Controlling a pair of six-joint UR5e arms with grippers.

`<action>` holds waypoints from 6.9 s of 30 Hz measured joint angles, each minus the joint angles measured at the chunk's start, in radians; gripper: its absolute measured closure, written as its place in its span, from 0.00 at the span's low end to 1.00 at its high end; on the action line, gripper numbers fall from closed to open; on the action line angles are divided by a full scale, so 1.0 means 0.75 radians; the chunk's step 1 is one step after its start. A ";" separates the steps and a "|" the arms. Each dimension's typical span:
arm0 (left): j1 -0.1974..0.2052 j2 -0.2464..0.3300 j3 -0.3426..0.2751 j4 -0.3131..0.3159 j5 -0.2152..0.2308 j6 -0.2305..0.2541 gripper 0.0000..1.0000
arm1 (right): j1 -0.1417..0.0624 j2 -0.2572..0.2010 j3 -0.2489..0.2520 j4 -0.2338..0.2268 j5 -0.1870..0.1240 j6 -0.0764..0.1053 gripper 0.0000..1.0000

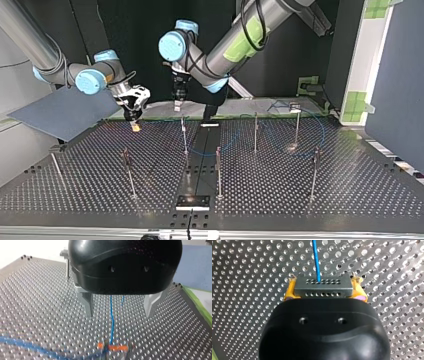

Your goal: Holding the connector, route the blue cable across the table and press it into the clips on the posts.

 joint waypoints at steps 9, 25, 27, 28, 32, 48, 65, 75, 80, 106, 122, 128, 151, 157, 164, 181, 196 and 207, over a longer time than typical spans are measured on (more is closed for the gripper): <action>-0.088 -0.005 0.010 0.099 -0.107 0.001 0.00 | -0.007 0.000 0.000 -0.008 -0.012 0.006 1.00; -0.054 -0.171 0.184 -0.014 -0.131 -0.013 0.00 | -0.015 0.000 0.000 -0.018 -0.027 0.009 1.00; -0.047 -0.196 0.208 -0.038 -0.130 -0.015 0.00 | -0.015 0.000 0.000 -0.020 -0.029 0.009 1.00; -0.045 -0.206 0.219 -0.047 -0.130 -0.015 0.00 | -0.015 0.000 -0.001 -0.022 -0.029 0.009 1.00; -0.039 -0.247 0.269 -0.069 -0.134 -0.020 0.00 | -0.015 0.000 -0.001 -0.027 -0.029 0.009 1.00; -0.055 -0.267 0.468 -0.051 -0.222 -0.017 0.00 | -0.020 0.000 -0.002 -0.028 -0.030 0.009 1.00; -0.008 -0.319 0.513 -0.020 -0.201 -0.021 0.00 | -0.025 0.000 -0.002 -0.029 -0.033 0.011 1.00; -0.008 -0.407 0.608 -0.087 -0.205 -0.076 0.00 | -0.026 0.000 -0.002 -0.027 -0.039 0.012 1.00; -0.004 -0.456 0.664 -0.127 -0.232 -0.086 0.00 | -0.027 0.000 -0.002 -0.027 -0.041 0.013 1.00; -0.016 -0.472 0.767 -0.122 -0.352 -0.005 0.98 | -0.041 0.000 -0.003 -0.028 -0.041 0.017 1.00; -0.031 -0.434 0.767 -0.220 -0.352 -0.013 0.98 | -0.036 -0.032 -0.039 0.020 -0.046 0.000 1.00; -0.057 -0.375 0.766 -0.302 -0.401 -0.030 0.98 | -0.028 -0.093 -0.040 0.046 -0.040 -0.005 1.00; -0.136 -0.159 0.600 -0.228 -0.460 0.004 0.98 | -0.011 -0.346 0.004 0.085 0.005 -0.026 1.00; -0.129 -0.092 0.562 -0.204 -0.456 0.008 0.98 | -0.014 -0.414 0.004 0.082 0.009 -0.023 1.00; -0.110 -0.032 0.579 -0.135 -0.408 0.070 0.98 | -0.023 -0.465 0.004 0.076 0.011 -0.011 1.00; -0.040 -0.023 0.691 -0.160 -0.324 0.162 0.98 | -0.041 -0.469 -0.018 0.005 -0.030 0.045 1.00; -0.006 -0.036 0.695 -0.095 -0.273 0.215 0.98 | -0.049 -0.469 -0.075 0.080 -0.073 0.059 1.00; 0.049 -0.061 0.697 -0.003 -0.159 0.258 0.98 | -0.065 -0.468 -0.135 0.125 -0.073 0.068 1.00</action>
